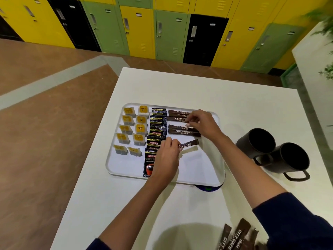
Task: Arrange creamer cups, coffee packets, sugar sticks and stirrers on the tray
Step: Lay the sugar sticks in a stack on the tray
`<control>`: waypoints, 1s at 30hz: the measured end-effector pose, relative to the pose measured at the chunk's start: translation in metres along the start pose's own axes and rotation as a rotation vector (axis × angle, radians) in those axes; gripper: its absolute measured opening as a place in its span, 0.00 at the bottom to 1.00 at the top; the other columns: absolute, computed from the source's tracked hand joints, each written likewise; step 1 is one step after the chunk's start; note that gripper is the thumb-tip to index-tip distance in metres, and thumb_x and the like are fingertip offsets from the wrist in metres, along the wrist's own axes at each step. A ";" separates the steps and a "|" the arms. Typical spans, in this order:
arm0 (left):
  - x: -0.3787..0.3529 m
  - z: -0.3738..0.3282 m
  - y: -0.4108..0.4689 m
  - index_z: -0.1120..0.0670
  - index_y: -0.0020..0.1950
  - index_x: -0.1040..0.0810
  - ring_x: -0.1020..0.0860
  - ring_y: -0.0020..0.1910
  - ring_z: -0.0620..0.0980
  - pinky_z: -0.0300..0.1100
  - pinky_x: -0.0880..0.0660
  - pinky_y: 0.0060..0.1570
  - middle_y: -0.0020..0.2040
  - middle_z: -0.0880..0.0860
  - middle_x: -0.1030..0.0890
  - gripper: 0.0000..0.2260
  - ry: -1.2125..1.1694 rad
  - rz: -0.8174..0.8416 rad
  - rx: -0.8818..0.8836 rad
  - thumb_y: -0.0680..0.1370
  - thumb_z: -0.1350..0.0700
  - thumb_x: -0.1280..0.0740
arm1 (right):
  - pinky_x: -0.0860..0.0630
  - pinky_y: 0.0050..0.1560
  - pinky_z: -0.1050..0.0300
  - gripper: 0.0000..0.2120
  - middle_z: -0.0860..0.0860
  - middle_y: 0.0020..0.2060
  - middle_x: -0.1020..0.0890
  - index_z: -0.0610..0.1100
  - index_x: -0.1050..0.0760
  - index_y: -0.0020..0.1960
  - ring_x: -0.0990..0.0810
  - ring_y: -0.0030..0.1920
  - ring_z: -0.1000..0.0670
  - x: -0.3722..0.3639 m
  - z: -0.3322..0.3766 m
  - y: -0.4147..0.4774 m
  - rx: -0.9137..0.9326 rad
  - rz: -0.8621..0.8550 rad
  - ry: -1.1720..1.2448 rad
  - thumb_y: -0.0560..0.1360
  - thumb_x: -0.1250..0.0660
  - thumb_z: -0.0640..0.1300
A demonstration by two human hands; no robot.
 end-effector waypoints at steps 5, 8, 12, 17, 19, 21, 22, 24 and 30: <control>0.001 -0.007 0.017 0.55 0.60 0.28 0.31 0.56 0.51 0.43 0.35 0.53 0.58 0.52 0.27 0.11 0.064 -0.009 -0.045 0.81 0.54 0.43 | 0.29 0.39 0.71 0.07 0.52 0.39 0.17 0.44 0.17 0.45 0.22 0.36 0.61 -0.002 -0.022 -0.033 -0.134 0.171 0.255 0.72 0.28 0.48; -0.004 -0.009 0.029 0.54 0.60 0.27 0.32 0.59 0.52 0.44 0.38 0.58 0.59 0.52 0.27 0.10 0.107 0.012 -0.053 0.81 0.55 0.42 | 0.26 0.46 0.63 0.07 0.49 0.42 0.15 0.46 0.16 0.46 0.21 0.42 0.57 -0.009 -0.029 -0.048 -0.139 0.230 0.317 0.69 0.25 0.46; -0.014 -0.011 0.042 0.52 0.59 0.25 0.30 0.59 0.51 0.45 0.39 0.61 0.57 0.51 0.25 0.09 0.172 0.047 -0.059 0.79 0.57 0.38 | 0.26 0.46 0.58 0.07 0.49 0.40 0.16 0.46 0.16 0.45 0.21 0.40 0.56 -0.008 -0.035 -0.053 -0.168 0.154 0.345 0.68 0.24 0.45; -0.005 -0.006 0.043 0.53 0.55 0.23 0.26 0.55 0.52 0.46 0.36 0.54 0.53 0.51 0.20 0.08 -0.042 -0.042 0.067 0.78 0.53 0.36 | 0.23 0.41 0.61 0.12 0.47 0.40 0.17 0.42 0.20 0.51 0.20 0.39 0.53 -0.004 -0.044 -0.060 -0.313 0.042 0.654 0.68 0.25 0.42; -0.005 -0.004 0.039 0.53 0.52 0.22 0.22 0.50 0.52 0.48 0.30 0.53 0.49 0.52 0.17 0.07 -0.190 -0.079 0.139 0.76 0.53 0.33 | 0.22 0.44 0.61 0.11 0.46 0.42 0.16 0.40 0.21 0.51 0.18 0.43 0.51 -0.008 -0.043 -0.063 -0.353 0.012 0.783 0.70 0.26 0.41; -0.010 -0.003 0.036 0.55 0.50 0.22 0.20 0.44 0.53 0.51 0.25 0.49 0.44 0.53 0.16 0.08 -0.329 -0.079 0.193 0.74 0.53 0.30 | 0.22 0.45 0.59 0.07 0.47 0.41 0.17 0.42 0.20 0.48 0.18 0.44 0.50 -0.016 -0.039 -0.064 -0.365 0.031 0.813 0.71 0.27 0.42; -0.013 -0.003 0.035 0.56 0.49 0.22 0.19 0.42 0.53 0.52 0.23 0.46 0.42 0.53 0.16 0.09 -0.374 -0.056 0.214 0.73 0.53 0.29 | 0.23 0.45 0.58 0.05 0.49 0.40 0.18 0.43 0.20 0.46 0.19 0.43 0.50 -0.019 -0.037 -0.063 -0.363 0.039 0.809 0.72 0.28 0.43; -0.018 -0.004 0.034 0.56 0.49 0.22 0.19 0.41 0.53 0.53 0.22 0.43 0.41 0.54 0.17 0.11 -0.446 0.009 0.248 0.72 0.53 0.27 | 0.24 0.47 0.56 0.03 0.50 0.39 0.18 0.44 0.20 0.45 0.20 0.42 0.52 -0.021 -0.035 -0.061 -0.352 0.038 0.801 0.73 0.29 0.44; 0.002 0.000 0.044 0.60 0.55 0.25 0.19 0.45 0.54 0.46 0.22 0.45 0.47 0.57 0.19 0.09 -0.610 -0.092 0.241 0.78 0.57 0.34 | 0.29 0.45 0.59 0.06 0.48 0.41 0.19 0.44 0.23 0.48 0.23 0.42 0.54 -0.011 -0.029 -0.053 -0.204 0.131 0.475 0.77 0.33 0.46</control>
Point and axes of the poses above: each hand's wrist, its own y-axis towards the middle knuckle, its own x-axis out of the back of the hand, z = x × y, the point moved 8 cm from there along y, towards the middle knuckle
